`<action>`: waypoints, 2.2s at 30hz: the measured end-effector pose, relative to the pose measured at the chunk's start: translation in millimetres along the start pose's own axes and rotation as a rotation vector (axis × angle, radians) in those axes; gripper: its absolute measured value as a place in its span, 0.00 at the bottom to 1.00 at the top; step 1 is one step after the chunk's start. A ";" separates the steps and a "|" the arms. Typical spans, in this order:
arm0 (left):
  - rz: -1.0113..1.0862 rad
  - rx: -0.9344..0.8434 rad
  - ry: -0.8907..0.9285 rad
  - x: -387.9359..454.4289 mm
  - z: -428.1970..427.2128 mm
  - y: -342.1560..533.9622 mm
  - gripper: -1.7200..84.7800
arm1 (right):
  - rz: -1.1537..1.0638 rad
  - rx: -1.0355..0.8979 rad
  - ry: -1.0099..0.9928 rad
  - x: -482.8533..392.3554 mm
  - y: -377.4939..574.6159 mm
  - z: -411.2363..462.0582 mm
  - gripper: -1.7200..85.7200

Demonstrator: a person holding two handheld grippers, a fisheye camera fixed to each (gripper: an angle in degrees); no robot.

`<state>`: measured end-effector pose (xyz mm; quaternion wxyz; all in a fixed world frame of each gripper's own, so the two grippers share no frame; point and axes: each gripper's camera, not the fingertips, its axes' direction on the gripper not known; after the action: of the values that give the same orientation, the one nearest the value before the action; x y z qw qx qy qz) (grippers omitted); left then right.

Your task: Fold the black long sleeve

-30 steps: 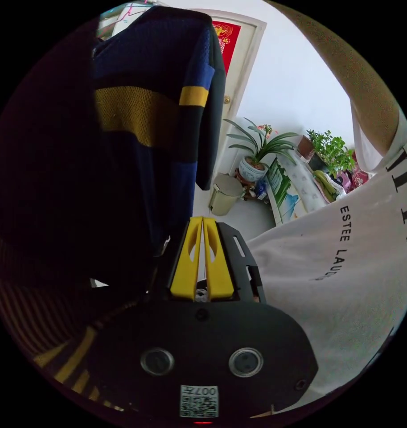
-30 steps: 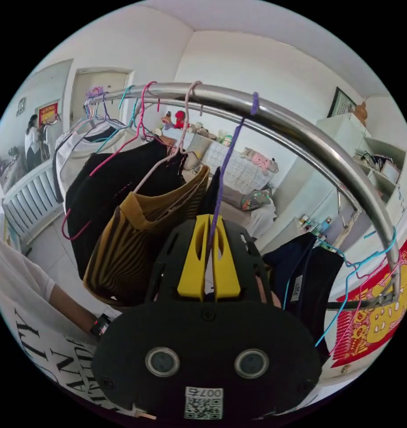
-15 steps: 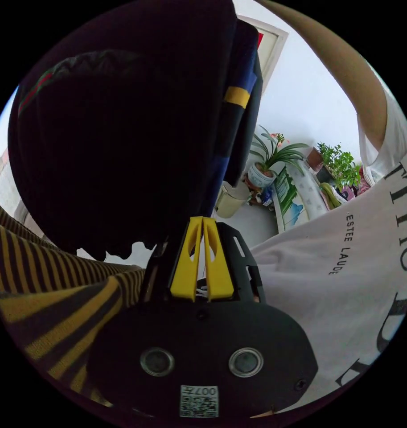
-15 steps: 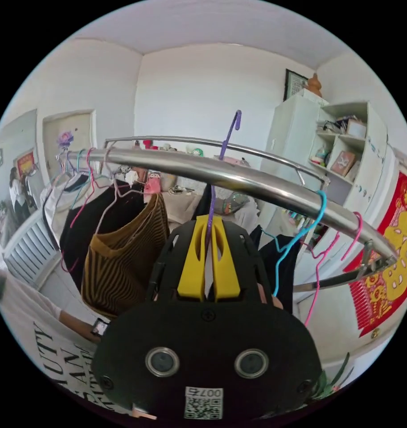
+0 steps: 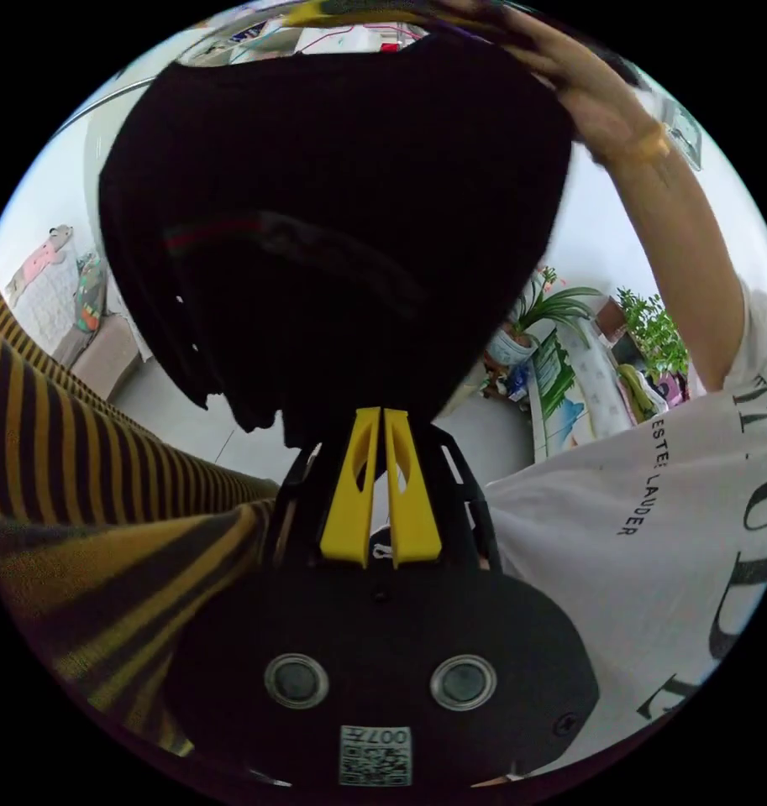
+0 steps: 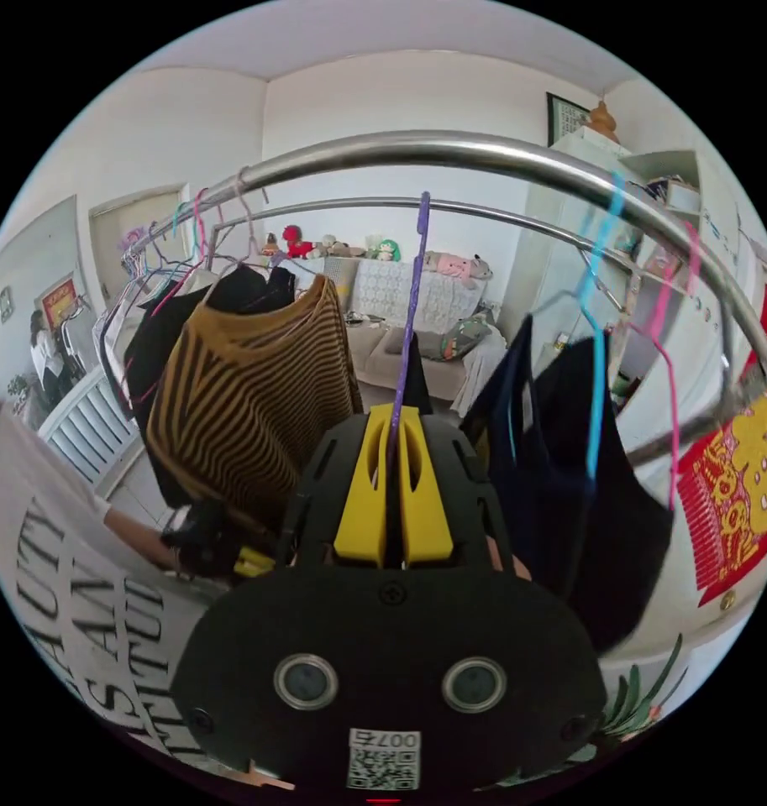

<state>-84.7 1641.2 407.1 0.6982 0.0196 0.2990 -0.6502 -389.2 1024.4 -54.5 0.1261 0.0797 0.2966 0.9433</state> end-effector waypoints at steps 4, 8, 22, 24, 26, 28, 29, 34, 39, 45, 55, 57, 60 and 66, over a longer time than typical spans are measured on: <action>-0.001 0.030 -0.046 14.2 -8.4 -25.5 0.09 | 0.104 0.067 -0.038 6.5 98.0 -80.3 0.03; 0.052 0.245 -0.136 58.2 -20.4 -61.8 0.17 | 0.255 0.086 0.004 -7.2 173.0 -159.2 0.02; 0.988 0.144 0.747 461.7 67.9 -204.9 0.22 | 0.622 0.039 0.661 -298.3 309.8 -363.0 0.03; 1.024 0.220 0.841 509.7 59.6 -209.7 0.21 | 0.675 0.056 0.748 -345.1 321.1 -386.1 0.03; 1.079 0.271 0.956 579.3 52.7 -211.8 0.21 | 0.716 0.072 0.825 -390.2 329.0 -405.8 0.03; 1.154 0.224 1.071 644.7 51.7 -210.2 0.20 | 0.747 0.088 0.894 -442.8 336.9 -426.7 0.03; 1.218 0.168 1.161 691.9 52.2 -206.2 0.18 | 0.755 0.090 0.913 -454.2 338.7 -431.3 0.03; 1.331 0.130 1.245 844.3 52.8 -176.8 0.02 | 0.905 0.016 1.100 -533.9 368.4 -453.7 0.02; 1.288 -0.026 1.355 929.7 81.1 -176.0 0.01 | 1.181 -0.126 1.401 -567.3 423.5 -444.0 0.02; 1.169 -0.178 1.226 1027.9 151.5 -208.6 0.01 | 1.349 0.000 1.418 -583.4 490.7 -434.1 0.02; 0.689 -0.589 1.253 1215.0 315.7 -273.5 0.01 | 1.672 0.378 1.584 -647.2 564.5 -424.9 0.02; 0.612 -0.671 1.227 1245.3 346.2 -277.4 0.01 | 1.735 0.493 1.584 -658.0 584.1 -416.0 0.02; 0.599 -0.741 1.154 1295.5 391.6 -282.3 0.01 | 1.798 0.554 1.552 -663.5 606.4 -401.4 0.02; 1.057 -0.853 1.078 1415.4 421.3 -243.7 0.01 | 1.700 0.357 1.344 -604.4 606.5 -402.9 0.02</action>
<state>-177.9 160.0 213.8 0.6196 0.1980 0.7591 0.0253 -18.0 154.3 -75.4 -0.7658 -0.2552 0.2853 0.5168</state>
